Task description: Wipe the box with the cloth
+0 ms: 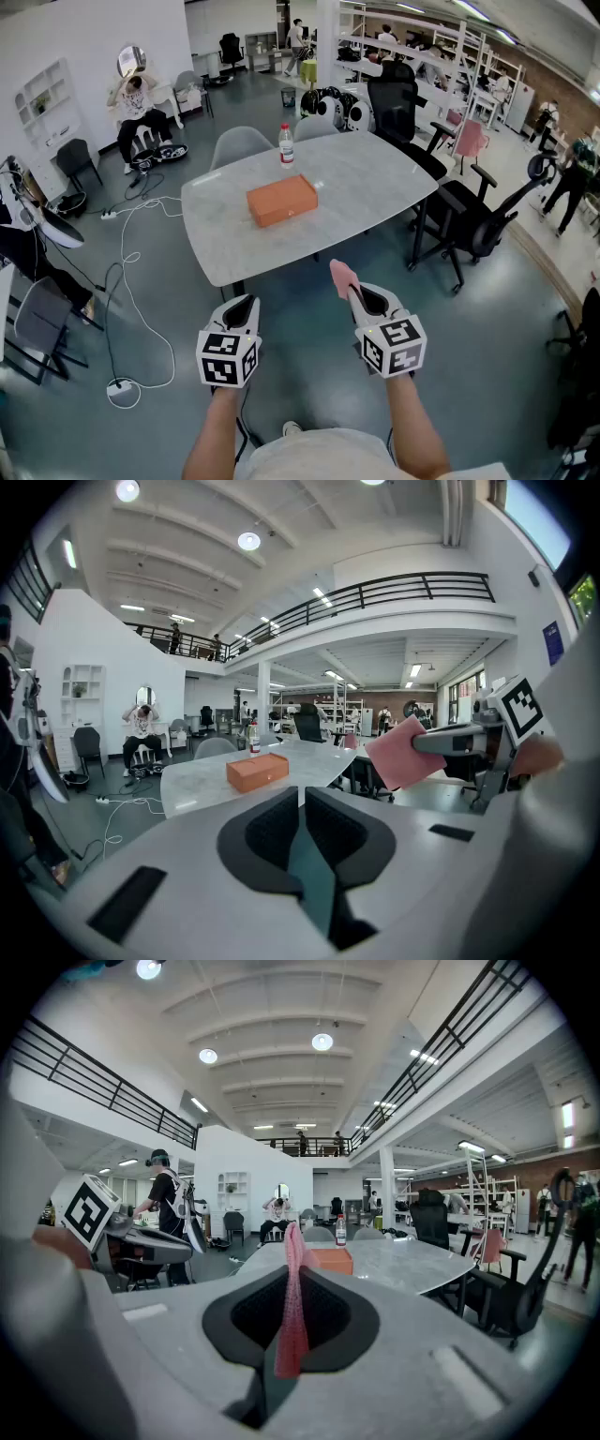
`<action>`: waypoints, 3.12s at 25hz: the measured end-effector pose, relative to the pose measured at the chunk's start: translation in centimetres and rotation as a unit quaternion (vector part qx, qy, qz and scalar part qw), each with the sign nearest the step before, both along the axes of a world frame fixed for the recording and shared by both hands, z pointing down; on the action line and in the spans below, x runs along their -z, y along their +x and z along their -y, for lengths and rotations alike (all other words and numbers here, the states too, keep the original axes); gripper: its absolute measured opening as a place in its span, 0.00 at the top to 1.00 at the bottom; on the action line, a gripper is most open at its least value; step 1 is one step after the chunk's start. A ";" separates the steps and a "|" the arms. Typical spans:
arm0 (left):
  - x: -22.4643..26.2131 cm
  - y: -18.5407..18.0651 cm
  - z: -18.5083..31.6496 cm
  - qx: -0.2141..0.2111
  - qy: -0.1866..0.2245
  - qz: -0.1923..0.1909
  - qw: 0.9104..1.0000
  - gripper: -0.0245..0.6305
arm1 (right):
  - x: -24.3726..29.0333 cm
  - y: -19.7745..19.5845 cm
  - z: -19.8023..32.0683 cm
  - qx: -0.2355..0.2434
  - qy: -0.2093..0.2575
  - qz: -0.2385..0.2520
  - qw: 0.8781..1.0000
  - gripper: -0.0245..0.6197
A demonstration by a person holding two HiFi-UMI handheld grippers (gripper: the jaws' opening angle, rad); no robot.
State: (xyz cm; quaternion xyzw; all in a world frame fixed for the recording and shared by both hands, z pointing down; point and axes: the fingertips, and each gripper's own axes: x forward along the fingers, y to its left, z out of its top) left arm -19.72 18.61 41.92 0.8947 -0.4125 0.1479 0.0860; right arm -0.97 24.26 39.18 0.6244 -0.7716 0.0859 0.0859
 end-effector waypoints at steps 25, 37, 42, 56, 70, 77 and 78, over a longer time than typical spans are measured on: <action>-2.4 3.9 10.4 -0.012 -0.019 0.011 1.000 0.92 | -2.5 3.0 10.5 0.005 -0.013 0.024 1.000 0.93; -2.7 11.3 18.7 0.041 -0.035 0.009 0.998 0.92 | -2.6 10.2 21.0 0.069 -0.029 0.030 0.997 0.93; -2.8 13.1 20.9 0.065 -0.040 0.013 0.997 0.92 | -2.6 12.4 24.2 0.093 -0.033 0.036 0.994 0.93; -3.5 13.3 24.1 0.135 -0.047 0.027 0.989 0.92 | -2.8 12.9 30.2 0.180 -0.051 0.078 0.979 0.93; -5.0 8.4 30.3 0.176 -0.047 0.016 0.983 0.92 | -3.5 5.5 38.3 0.254 -0.079 0.113 0.957 0.93; -5.9 5.2 36.0 0.190 -0.058 0.011 0.980 0.92 | -4.2 0.7 44.8 0.274 -0.114 0.155 0.942 0.93; -6.1 4.8 36.8 0.189 -0.061 0.011 0.980 0.92 | -4.4 -0.1 45.7 0.277 -0.120 0.158 0.940 0.93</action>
